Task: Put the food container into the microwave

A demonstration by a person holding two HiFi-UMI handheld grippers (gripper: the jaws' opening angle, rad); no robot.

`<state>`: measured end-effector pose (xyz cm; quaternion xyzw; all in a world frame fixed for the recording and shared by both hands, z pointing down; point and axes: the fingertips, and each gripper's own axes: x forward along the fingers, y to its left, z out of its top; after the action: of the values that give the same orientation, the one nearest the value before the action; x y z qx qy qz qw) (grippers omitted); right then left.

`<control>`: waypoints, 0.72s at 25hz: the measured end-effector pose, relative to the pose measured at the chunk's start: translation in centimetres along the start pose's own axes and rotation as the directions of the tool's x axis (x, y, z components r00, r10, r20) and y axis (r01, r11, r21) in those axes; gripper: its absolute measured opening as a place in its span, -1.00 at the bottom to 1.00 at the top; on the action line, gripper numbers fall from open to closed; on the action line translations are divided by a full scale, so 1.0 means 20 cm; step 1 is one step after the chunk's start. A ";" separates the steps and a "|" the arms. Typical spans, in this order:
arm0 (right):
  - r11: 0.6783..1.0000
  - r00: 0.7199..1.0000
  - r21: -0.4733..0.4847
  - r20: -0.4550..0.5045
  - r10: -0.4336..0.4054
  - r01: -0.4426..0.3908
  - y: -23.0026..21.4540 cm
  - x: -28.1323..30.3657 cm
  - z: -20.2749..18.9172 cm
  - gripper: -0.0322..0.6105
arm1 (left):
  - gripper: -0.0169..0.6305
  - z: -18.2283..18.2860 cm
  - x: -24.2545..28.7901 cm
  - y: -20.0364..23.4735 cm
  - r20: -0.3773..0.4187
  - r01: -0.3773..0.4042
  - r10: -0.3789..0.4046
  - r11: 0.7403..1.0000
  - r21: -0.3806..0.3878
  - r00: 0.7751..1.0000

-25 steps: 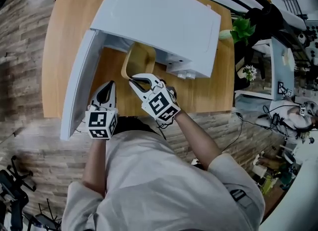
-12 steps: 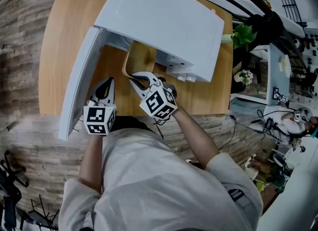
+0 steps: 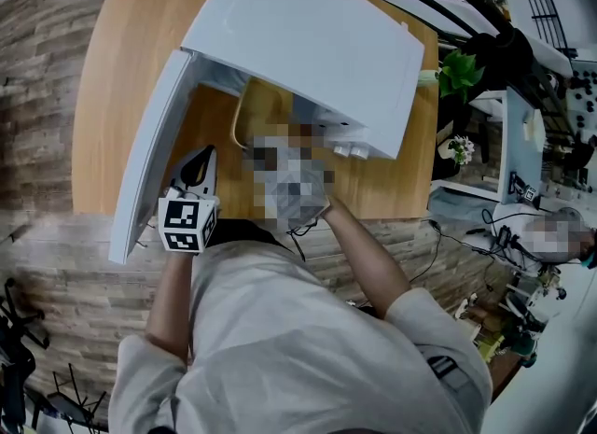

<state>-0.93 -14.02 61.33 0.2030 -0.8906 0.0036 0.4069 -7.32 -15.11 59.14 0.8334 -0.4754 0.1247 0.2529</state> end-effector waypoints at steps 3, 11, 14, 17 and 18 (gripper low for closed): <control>1.000 1.000 -0.019 -0.008 0.001 -0.001 0.00 0.01 0.00 -0.82 | -0.91 0.00 0.00 0.00 -0.004 0.000 0.000 1.000 -0.002 1.000; 1.000 1.000 -0.027 -0.016 0.003 -0.003 -0.02 0.03 -0.01 -0.82 | -0.91 0.01 0.02 0.01 -0.005 -0.006 0.006 1.000 -0.004 1.000; 1.000 1.000 -0.028 -0.017 0.003 -0.003 -0.04 0.04 -0.01 -0.82 | -0.91 0.01 0.04 0.02 -0.007 -0.007 0.007 1.000 -0.004 1.000; 1.000 1.000 -0.030 -0.016 0.000 0.000 -0.06 0.05 -0.01 -0.82 | -0.91 0.01 0.05 0.02 -0.008 -0.004 0.004 1.000 0.000 1.000; 1.000 1.000 -0.029 -0.017 0.000 0.000 -0.06 0.05 -0.02 -0.82 | -0.91 0.01 0.06 0.02 -0.009 -0.001 0.001 1.000 0.001 1.000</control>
<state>-0.92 -15.44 62.14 0.1969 -0.8870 -0.0077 0.4176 -7.07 -16.25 59.57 0.8326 -0.4748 0.1288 0.2546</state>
